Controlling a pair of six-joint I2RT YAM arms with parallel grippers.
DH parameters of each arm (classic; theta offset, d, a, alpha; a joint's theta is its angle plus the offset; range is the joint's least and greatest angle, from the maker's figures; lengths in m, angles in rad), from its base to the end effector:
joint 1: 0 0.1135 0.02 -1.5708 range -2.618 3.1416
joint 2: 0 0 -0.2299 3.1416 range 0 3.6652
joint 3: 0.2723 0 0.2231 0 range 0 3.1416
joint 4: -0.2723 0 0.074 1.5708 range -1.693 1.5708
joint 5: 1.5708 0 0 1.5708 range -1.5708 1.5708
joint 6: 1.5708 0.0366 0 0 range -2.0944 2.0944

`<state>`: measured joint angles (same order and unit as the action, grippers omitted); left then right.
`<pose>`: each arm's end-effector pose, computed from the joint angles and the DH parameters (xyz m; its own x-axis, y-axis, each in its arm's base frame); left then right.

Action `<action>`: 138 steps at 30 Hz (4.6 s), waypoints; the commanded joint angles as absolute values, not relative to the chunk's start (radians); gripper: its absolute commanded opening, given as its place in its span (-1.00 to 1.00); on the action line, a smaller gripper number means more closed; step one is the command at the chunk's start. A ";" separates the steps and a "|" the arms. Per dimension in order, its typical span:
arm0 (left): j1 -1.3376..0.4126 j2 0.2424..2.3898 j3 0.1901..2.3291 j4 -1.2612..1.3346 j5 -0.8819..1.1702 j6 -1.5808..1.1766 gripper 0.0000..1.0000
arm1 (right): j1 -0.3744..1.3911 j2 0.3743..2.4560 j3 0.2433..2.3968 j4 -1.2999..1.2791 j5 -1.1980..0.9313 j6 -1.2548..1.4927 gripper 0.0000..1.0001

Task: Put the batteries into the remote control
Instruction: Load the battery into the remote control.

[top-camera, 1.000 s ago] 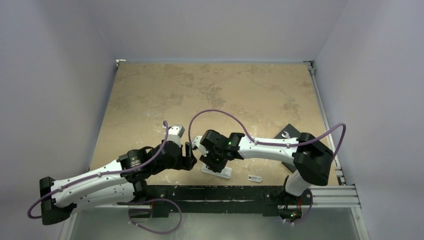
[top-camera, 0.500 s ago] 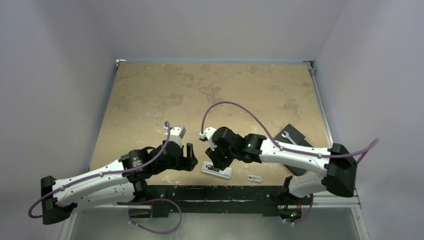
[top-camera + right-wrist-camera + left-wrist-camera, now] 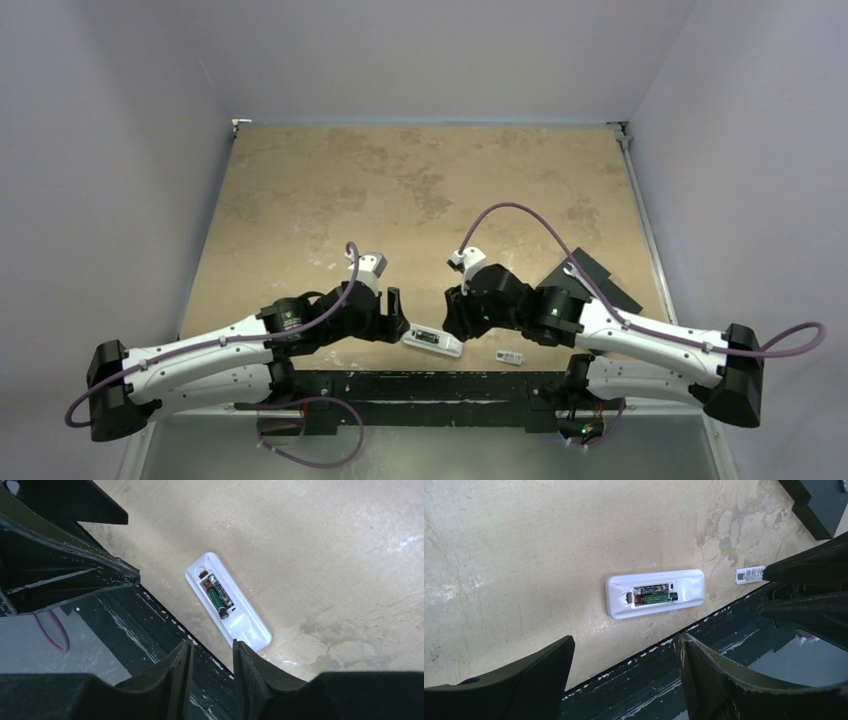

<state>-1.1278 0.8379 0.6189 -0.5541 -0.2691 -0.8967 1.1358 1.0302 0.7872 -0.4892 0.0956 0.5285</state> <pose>0.0805 -0.1469 0.2199 -0.8036 -0.0633 -0.5918 0.2589 0.8582 -0.4433 0.0903 0.1861 0.2433 -0.6834 -0.2795 -0.6744 -0.6117 0.7235 0.3199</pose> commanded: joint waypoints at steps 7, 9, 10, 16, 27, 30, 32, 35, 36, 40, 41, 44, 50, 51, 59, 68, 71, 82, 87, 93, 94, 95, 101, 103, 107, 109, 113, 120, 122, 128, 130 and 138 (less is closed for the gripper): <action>-1.121 0.902 0.559 -0.358 -0.188 -0.880 0.48 | 1.131 0.832 0.637 -0.408 0.147 0.764 -0.22; -1.111 0.910 0.537 -0.311 -0.152 -0.880 0.49 | 1.131 0.818 0.629 -0.407 0.126 0.770 -0.25; -1.105 0.914 0.522 -0.286 -0.133 -0.883 0.49 | 1.131 0.820 0.629 -0.407 0.112 0.769 -0.26; -1.006 0.945 0.437 -0.154 0.008 -0.899 0.46 | 1.131 0.867 0.626 -0.407 0.076 0.816 -0.34; -0.921 1.020 0.347 0.027 0.147 -0.906 0.11 | 1.131 0.983 0.593 -0.339 0.053 0.923 -0.32; -0.911 1.037 0.324 0.071 0.163 -0.914 0.04 | 1.131 1.003 0.587 -0.327 0.053 0.940 -0.31; -0.905 1.052 0.313 0.096 0.171 -0.914 0.00 | 1.131 1.014 0.587 -0.325 0.059 0.949 -0.30; -0.895 1.080 0.298 0.130 0.185 -0.917 -0.04 | 1.131 1.026 0.588 -0.322 0.062 0.962 -0.29; -0.893 1.090 0.293 0.145 0.188 -0.920 -0.06 | 1.131 1.031 0.587 -0.317 0.060 0.968 -0.29; -0.886 1.124 0.287 0.179 0.195 -0.918 -0.13 | 1.131 1.059 0.589 -0.311 0.067 1.000 -0.29; -0.884 1.129 0.284 0.186 0.198 -0.918 -0.14 | 1.131 1.066 0.590 -0.313 0.071 1.008 -0.29; -0.879 1.136 0.277 0.202 0.204 -0.918 -0.18 | 1.131 1.084 0.591 -0.310 0.080 1.025 -0.29; -0.870 1.138 0.270 0.204 0.209 -0.913 -0.24 | 1.131 1.114 0.597 -0.297 0.102 1.044 -0.31; -0.869 1.136 0.267 0.204 0.209 -0.913 -0.25 | 1.131 1.122 0.597 -0.294 0.106 1.049 -0.31; -0.867 1.127 0.248 0.212 0.218 -0.919 -0.38 | 1.131 1.181 0.622 -0.273 0.121 1.066 -0.37; -0.867 1.121 0.241 0.218 0.230 -0.927 -0.44 | 1.131 1.227 0.647 -0.249 0.132 1.068 -0.45; -0.867 1.119 0.241 0.220 0.235 -0.931 -0.44 | 1.131 1.233 0.652 -0.242 0.135 1.068 -0.45; -0.867 1.108 0.242 0.215 0.244 -0.937 -0.47 | 1.131 1.271 0.669 -0.248 0.166 1.066 -0.55; -0.867 1.106 0.243 0.215 0.249 -0.939 -0.48 | 1.131 1.283 0.670 -0.249 0.169 1.063 -0.56; -0.867 1.106 0.246 0.216 0.252 -0.941 -0.49 | 1.131 1.298 0.670 -0.242 0.161 1.058 -0.60; -0.867 1.106 0.247 0.215 0.253 -0.942 -0.49 | 1.131 1.300 0.671 -0.242 0.162 1.057 -0.60; -0.867 1.106 0.247 0.215 0.252 -0.942 -0.50 | 1.131 1.302 0.670 -0.243 0.161 1.057 -0.61; -0.867 1.106 0.247 0.216 0.253 -0.943 -0.50 | 1.131 1.317 0.675 -0.234 0.147 1.036 -0.71; -0.867 1.107 0.250 0.215 0.253 -0.942 -0.50 | 1.131 1.330 0.680 -0.238 0.147 1.024 -0.75; -0.867 1.109 0.252 0.215 0.255 -0.942 -0.50 | 1.132 1.370 0.707 -0.249 0.162 0.969 -0.91; -0.867 1.109 0.252 0.215 0.255 -0.942 -0.50 | 1.133 1.387 0.715 -0.247 0.145 0.949 -1.00; -0.867 1.108 0.252 0.215 0.255 -0.943 -0.50 | 1.145 1.405 0.723 -0.243 0.133 0.925 -1.00; -0.868 1.104 0.251 0.215 0.253 -0.944 -0.50 | 1.201 1.448 0.758 -0.285 0.158 0.892 -1.00; -0.867 1.104 0.250 0.216 0.255 -0.944 -0.50 | 1.220 1.469 0.776 -0.314 0.176 0.886 -1.00; -0.867 1.096 0.243 0.217 0.256 -0.947 -0.51 | 1.259 1.524 0.835 -0.409 0.234 0.859 -1.00; -0.867 1.089 0.240 0.215 0.256 -0.948 -0.51 | 1.265 1.539 0.856 -0.439 0.249 0.846 -1.00; -0.867 1.059 0.232 0.200 0.252 -0.953 -0.51 | 1.277 1.609 0.937 -0.550 0.298 0.807 -1.00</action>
